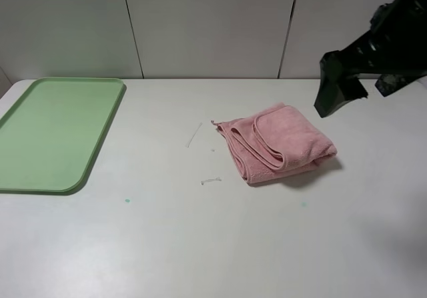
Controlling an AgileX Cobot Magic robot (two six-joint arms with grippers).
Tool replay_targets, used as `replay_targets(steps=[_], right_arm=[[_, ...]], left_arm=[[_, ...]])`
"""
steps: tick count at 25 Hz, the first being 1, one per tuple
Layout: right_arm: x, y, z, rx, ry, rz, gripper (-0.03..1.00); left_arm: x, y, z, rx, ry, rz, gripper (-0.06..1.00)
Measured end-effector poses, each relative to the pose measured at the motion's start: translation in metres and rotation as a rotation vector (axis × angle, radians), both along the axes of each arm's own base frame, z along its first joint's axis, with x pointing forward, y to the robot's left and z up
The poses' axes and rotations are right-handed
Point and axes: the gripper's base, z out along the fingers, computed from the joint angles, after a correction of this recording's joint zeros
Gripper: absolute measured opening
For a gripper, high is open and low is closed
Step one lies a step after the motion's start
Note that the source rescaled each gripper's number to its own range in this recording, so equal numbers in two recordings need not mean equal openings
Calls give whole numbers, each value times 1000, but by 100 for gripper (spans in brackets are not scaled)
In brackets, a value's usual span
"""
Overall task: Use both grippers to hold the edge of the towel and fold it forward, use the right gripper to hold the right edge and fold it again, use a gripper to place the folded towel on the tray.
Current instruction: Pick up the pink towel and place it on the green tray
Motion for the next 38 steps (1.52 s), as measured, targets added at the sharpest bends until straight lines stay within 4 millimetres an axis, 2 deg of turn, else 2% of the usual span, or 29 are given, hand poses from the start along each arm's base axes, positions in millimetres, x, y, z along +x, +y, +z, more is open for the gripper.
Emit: replay_targets(steps=[11,17,22,28,35,38], right_arm=[[-75,-42,5,62,-118,5,100],[-109,-64,2,86,-217,-2,100],[-131,-86,-2,131,-348,-95,100],[-160,-106,-23,151,-505,-249,100],[-189,-116,-45,176,-688,-348,100],[-201,-118,-46,175,-768,-374,100]], left_arm=[[0,0,0,0,0,0,100],[0,0,0,0,0,0,100],[0,0,0,0,0,0,100],[0,0,0,0,0,0,100],[0,0,0,0,0,0,100],[0,0,0,0,0,0,100]])
